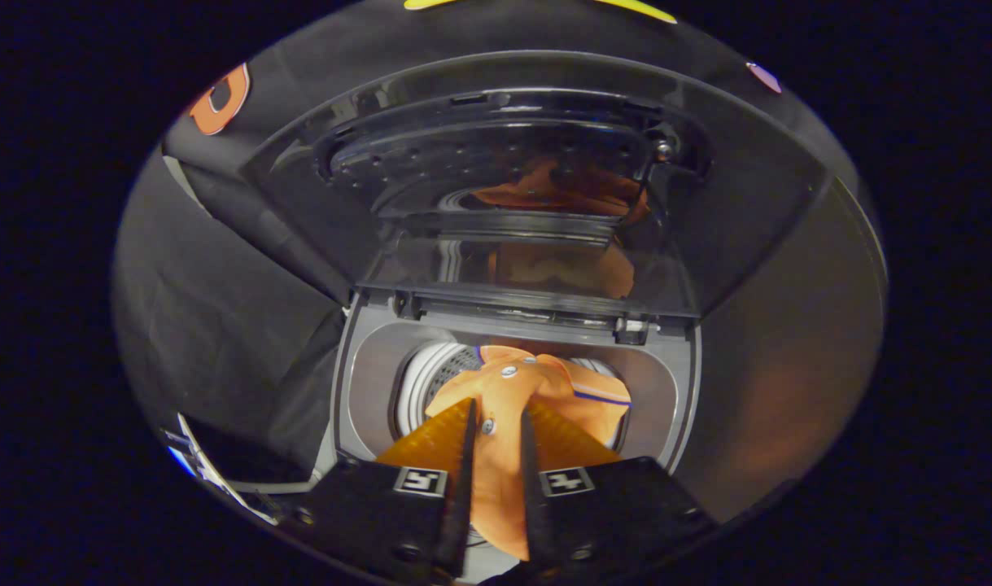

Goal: Put the clothes into the washing machine and then close the washing machine lid.

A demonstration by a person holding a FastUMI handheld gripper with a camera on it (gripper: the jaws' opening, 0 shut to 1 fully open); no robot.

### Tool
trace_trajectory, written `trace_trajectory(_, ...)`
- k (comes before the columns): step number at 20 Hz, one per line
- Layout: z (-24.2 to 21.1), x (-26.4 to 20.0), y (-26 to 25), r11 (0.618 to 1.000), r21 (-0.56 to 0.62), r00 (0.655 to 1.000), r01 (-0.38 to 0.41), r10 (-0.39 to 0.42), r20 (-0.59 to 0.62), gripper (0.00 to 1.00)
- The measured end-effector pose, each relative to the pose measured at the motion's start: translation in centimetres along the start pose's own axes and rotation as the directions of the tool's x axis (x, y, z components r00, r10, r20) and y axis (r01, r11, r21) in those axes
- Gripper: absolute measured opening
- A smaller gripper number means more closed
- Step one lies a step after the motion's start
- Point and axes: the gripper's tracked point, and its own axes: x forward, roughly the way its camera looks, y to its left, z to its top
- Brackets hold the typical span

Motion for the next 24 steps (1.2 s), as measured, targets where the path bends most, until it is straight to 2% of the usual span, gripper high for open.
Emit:
trace_trajectory(4, 1.2, -0.7, -0.7, 0.997, -0.057, 0.996, 0.057, -0.053, 0.067, 0.84)
trace_trajectory(15, 0.5, -1.7, -0.4, 0.994, -0.092, 0.994, 0.066, -0.058, 0.088, 0.84)
trace_trajectory(24, 3.7, -5.4, -0.2, 0.974, -0.182, 0.967, 0.132, -0.086, 0.241, 0.84)
